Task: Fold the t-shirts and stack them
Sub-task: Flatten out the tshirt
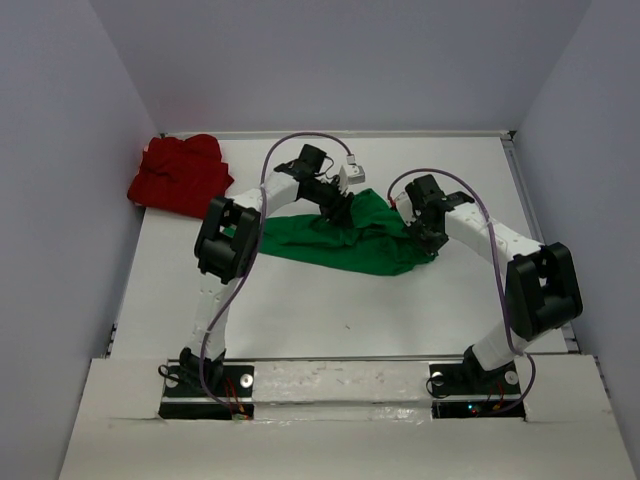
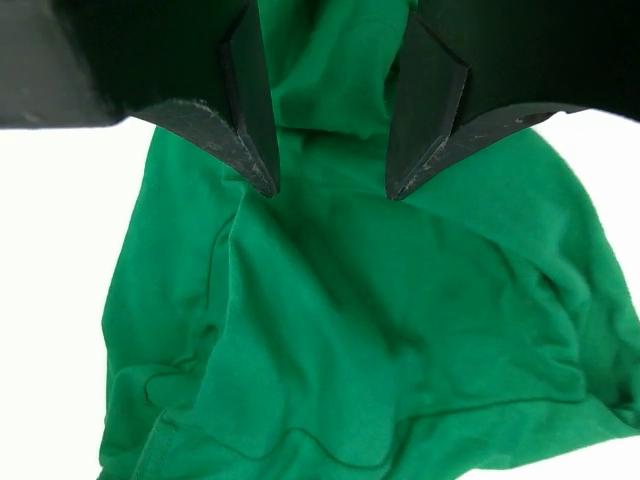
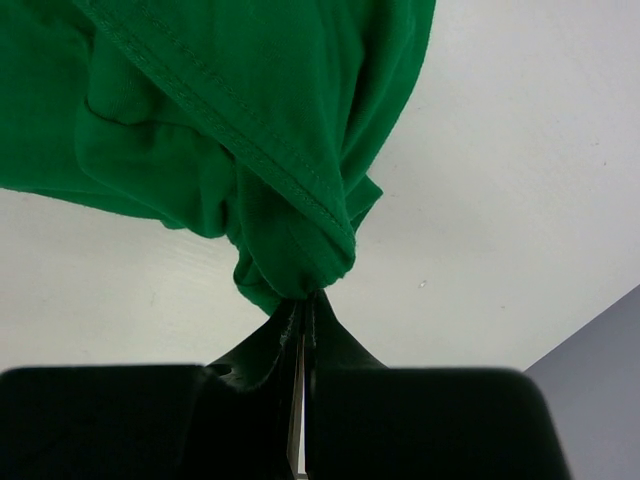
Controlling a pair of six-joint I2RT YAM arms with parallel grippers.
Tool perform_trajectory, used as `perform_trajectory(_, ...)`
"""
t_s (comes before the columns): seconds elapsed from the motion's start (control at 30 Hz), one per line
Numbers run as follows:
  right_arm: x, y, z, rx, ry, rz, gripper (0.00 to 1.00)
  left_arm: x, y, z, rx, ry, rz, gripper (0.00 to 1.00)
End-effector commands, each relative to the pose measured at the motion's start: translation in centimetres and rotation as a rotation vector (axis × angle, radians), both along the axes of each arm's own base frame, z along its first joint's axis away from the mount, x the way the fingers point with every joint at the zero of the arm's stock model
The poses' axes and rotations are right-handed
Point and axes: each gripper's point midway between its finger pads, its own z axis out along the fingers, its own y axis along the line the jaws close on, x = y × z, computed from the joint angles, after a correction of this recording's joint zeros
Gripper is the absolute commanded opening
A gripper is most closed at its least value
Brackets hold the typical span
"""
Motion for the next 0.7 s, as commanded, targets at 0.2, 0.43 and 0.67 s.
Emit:
perform_trajectory(0.2,0.0,0.1,0.2,0.038,-0.003,-0.011,0.0,1.0,0.6,2.1,0.043,-0.153,0.037,0.59)
perform_trajectory(0.43,0.1,0.3,-0.3,0.044,0.012,-0.01,0.0,2.8,1.7,4.5,0.084,-0.265,0.143,0.59)
perform_trajectory(0.67,0.0,0.4,-0.7,0.047,0.025,-0.004,0.0,3.4,2.5,5.4,0.107,-0.317,0.175,0.58)
